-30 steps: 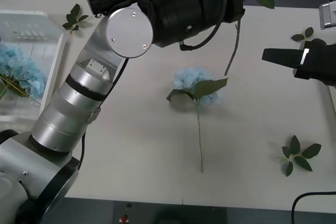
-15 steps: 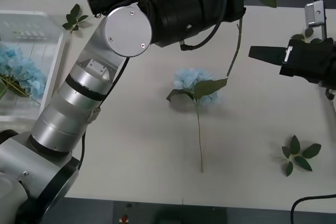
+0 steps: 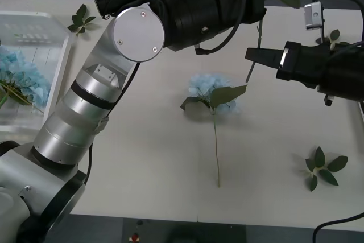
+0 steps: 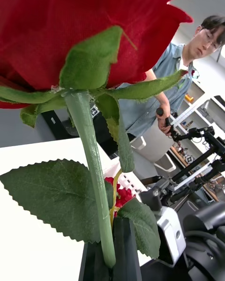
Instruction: Put the red flowers into the right box and the blue flowers into the left box
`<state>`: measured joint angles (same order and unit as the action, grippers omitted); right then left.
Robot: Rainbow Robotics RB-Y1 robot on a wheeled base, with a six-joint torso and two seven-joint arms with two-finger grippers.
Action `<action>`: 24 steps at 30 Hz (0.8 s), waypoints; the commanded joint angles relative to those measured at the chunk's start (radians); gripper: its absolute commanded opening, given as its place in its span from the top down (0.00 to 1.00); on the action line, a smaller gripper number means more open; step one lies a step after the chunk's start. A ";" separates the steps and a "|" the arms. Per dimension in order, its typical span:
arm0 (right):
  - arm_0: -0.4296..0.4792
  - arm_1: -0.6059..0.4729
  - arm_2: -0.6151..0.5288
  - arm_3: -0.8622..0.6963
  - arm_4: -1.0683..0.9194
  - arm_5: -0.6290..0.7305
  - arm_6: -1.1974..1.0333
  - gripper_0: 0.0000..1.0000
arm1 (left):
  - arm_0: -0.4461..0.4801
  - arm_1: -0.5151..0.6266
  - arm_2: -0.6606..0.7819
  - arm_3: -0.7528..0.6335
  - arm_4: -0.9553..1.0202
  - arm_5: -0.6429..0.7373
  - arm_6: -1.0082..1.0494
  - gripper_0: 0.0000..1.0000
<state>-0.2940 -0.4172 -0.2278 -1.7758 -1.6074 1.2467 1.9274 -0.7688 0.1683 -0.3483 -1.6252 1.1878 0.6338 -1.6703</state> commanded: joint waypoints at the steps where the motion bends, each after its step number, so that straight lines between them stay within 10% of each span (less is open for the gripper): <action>1: -0.007 0.009 -0.010 -0.022 0.001 0.002 0.001 1.00 | -0.035 0.005 0.020 -0.025 0.009 -0.014 0.027 1.00; 17: -0.007 0.006 -0.011 -0.022 -0.037 0.010 -0.007 1.00 | -0.035 0.005 0.020 -0.025 0.009 -0.014 0.027 1.00; 19: -0.007 0.005 -0.011 -0.022 -0.045 0.010 -0.007 1.00 | -0.035 0.005 0.020 -0.025 0.009 -0.014 0.027 0.43; 21: -0.007 0.006 -0.011 -0.022 -0.052 0.010 -0.007 1.00 | -0.035 0.005 0.020 -0.025 0.009 -0.014 0.027 0.07; 24: -0.007 0.005 -0.013 -0.022 -0.059 0.010 -0.007 1.00 | -0.035 0.005 0.020 -0.025 0.009 -0.014 0.027 0.00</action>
<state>-0.2940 -0.4172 -0.2256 -1.7758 -1.6532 1.2588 1.9273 -0.7688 0.1683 -0.3470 -1.6252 1.1878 0.6274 -1.6703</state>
